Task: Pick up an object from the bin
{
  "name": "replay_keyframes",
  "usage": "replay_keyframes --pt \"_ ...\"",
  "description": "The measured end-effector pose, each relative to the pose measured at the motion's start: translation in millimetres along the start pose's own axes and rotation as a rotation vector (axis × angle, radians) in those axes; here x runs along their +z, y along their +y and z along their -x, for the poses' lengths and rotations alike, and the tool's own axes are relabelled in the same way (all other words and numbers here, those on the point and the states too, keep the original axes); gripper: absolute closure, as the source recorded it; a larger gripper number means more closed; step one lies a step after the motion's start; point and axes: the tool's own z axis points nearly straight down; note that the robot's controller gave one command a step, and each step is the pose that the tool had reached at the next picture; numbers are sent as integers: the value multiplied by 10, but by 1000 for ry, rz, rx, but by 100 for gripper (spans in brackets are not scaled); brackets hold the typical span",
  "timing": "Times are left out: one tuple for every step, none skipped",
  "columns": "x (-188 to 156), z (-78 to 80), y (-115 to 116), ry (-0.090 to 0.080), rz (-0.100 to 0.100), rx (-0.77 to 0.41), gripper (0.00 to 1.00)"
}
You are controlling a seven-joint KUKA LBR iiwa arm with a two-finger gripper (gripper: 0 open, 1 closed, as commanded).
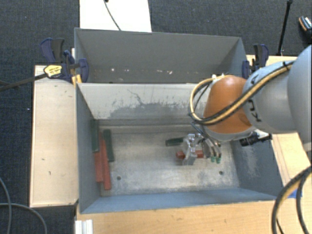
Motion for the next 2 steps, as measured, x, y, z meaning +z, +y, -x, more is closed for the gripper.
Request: replay_keyframes --pt "-23 7 1 -2 0 1 100" --pt "-1106 29 7 -7 1 -1 100"
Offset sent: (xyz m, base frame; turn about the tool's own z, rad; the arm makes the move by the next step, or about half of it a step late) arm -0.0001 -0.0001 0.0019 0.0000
